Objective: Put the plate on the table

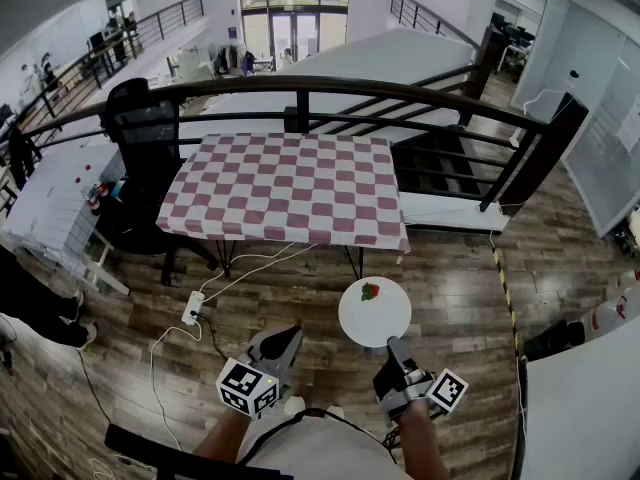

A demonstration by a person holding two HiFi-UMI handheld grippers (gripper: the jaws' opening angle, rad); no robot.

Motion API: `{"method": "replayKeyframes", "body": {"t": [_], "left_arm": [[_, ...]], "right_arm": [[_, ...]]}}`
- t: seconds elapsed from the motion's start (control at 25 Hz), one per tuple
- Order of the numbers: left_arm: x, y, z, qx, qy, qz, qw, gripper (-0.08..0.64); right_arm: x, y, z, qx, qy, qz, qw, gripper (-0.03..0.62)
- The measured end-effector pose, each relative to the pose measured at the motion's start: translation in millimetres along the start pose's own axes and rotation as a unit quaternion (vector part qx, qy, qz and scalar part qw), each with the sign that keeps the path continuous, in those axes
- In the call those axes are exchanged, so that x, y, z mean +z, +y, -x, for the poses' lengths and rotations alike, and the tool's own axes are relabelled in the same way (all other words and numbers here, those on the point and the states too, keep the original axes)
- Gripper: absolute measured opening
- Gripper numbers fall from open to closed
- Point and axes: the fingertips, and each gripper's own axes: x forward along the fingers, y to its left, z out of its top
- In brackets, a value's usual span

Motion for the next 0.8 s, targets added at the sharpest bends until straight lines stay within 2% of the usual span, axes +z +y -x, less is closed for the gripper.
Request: {"method": "replayKeyframes", "body": {"t": [0.36,0.8], "left_arm": [[-1.2,22.8,22.5,0.012,-0.006,0.009,0.9999,0.005],[-1.6,41.7,52.1,0.005,-0.012,0.016,0.9998,0.005]], "right_arm": [[-26.4,1.4,-11.5,0.0,0.004,0.002,1.0,0.018],[-57.1,6.5,-18.3,0.012,-0.001,0.009,1.0,0.018]]}}
